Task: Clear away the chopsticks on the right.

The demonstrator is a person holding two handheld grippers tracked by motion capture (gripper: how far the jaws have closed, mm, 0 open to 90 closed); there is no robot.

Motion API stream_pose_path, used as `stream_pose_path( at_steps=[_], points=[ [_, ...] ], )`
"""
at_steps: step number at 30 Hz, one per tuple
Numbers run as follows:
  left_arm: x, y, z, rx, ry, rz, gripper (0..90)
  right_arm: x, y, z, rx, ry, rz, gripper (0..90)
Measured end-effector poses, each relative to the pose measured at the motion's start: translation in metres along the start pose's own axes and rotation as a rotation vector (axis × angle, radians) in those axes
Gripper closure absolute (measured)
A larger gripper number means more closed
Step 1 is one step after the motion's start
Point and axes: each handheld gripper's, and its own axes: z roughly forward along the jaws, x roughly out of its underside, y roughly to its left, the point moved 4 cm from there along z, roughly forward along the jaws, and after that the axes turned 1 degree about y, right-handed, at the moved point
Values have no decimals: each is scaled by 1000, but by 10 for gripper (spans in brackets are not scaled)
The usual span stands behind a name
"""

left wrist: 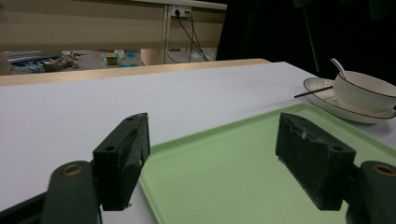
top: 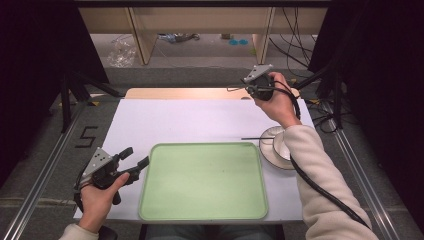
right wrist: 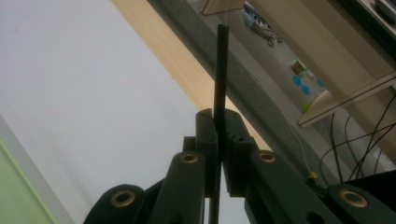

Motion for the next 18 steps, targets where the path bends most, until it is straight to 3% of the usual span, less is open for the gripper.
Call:
stream_pose_path(
  at_steps=[6,15,17,18],
  points=[
    [0,0,0,-1,1,0,261,-3,-7,-9,-3,-79,172,877],
    [0,0,0,0,0,-1,261,-12,-12,-21,-3,-138,309,877],
    [0,0,0,0,1,-3,261,-13,-13,-24,-18,-124,330,877],
    [0,0,0,-1,1,-3,261,-14,-12,-27,-25,-118,370,877]
  ],
)
